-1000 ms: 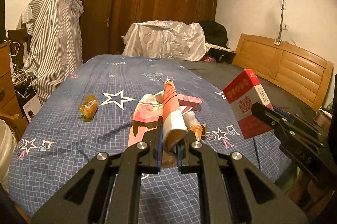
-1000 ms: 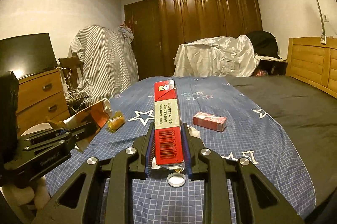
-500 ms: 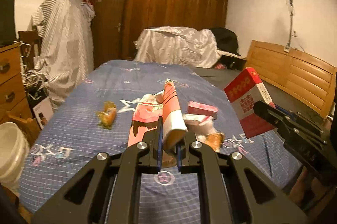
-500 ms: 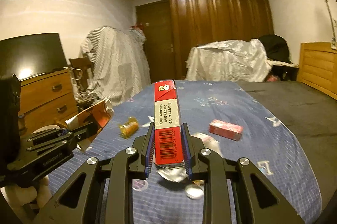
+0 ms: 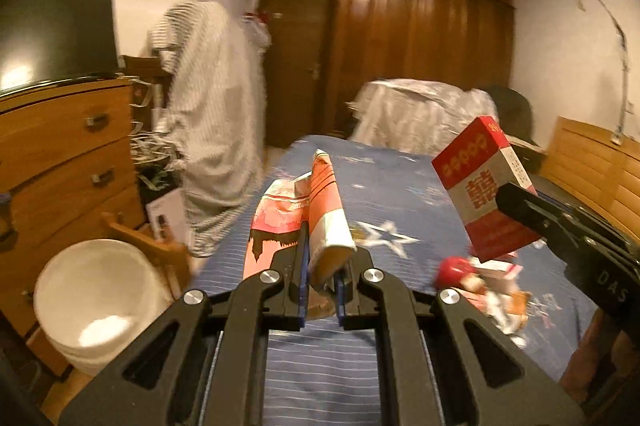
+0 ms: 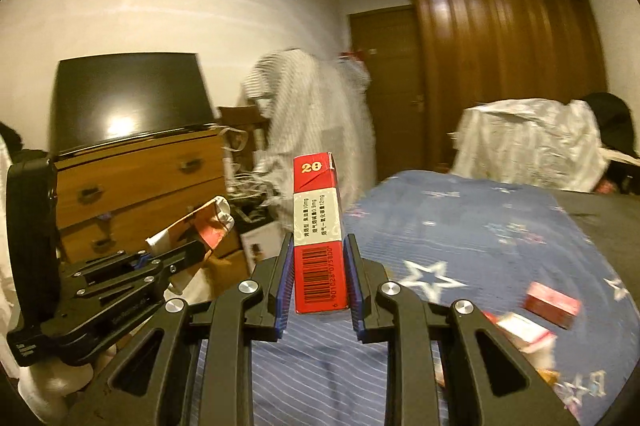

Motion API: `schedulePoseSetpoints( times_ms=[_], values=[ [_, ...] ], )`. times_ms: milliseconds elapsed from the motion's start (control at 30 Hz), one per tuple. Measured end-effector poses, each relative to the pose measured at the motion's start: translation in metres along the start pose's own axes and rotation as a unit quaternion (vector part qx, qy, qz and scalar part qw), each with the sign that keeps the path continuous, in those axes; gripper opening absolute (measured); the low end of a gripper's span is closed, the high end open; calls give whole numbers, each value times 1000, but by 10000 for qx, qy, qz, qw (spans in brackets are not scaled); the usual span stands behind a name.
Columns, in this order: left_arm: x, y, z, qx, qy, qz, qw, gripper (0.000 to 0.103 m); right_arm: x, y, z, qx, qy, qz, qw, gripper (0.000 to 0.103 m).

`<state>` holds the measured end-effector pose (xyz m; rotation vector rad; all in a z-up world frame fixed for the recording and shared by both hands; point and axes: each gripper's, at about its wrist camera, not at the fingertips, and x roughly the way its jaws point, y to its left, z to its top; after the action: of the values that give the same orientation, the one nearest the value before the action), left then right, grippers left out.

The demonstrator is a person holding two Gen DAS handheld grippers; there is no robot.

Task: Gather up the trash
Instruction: 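Carry both items to the white bucket and open both tools to drop them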

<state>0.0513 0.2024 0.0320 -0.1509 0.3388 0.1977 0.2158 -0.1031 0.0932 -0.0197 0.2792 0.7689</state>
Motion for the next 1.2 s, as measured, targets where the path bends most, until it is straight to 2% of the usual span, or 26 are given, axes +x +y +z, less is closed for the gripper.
schedulePoseSetpoints(
  times_ms=[300, 500, 600, 733, 900, 1033, 1200],
  values=[
    [-14, 118, 19, -475, 23, 921, 9946, 9, 98, 122, 44, -405, 318, 999, 9937, 25],
    [-13, 179, 18, -704, 230, 1309, 9886, 9, 184, 204, 56, -691, 892, 1598, 9807, 25],
    [-9, 210, 12, -871, 458, 1404, 9852, 9, 238, 242, 58, -735, 1436, 1881, 9688, 25],
    [13, 244, 0, -1174, 900, 1430, 9786, 9, 300, 270, 50, -707, 2113, 2073, 9526, 25],
    [43, 276, -18, -1489, 1511, 1343, 9680, 9, 366, 293, 19, -724, 2907, 2126, 9301, 25],
    [57, 291, -30, -1641, 1779, 1344, 9609, 9, 391, 299, -4, -741, 3214, 2133, 9196, 25],
    [63, 308, -40, -1743, 1909, 1411, 9557, 10, 401, 299, -22, -749, 3318, 2129, 9160, 25]
  ],
)
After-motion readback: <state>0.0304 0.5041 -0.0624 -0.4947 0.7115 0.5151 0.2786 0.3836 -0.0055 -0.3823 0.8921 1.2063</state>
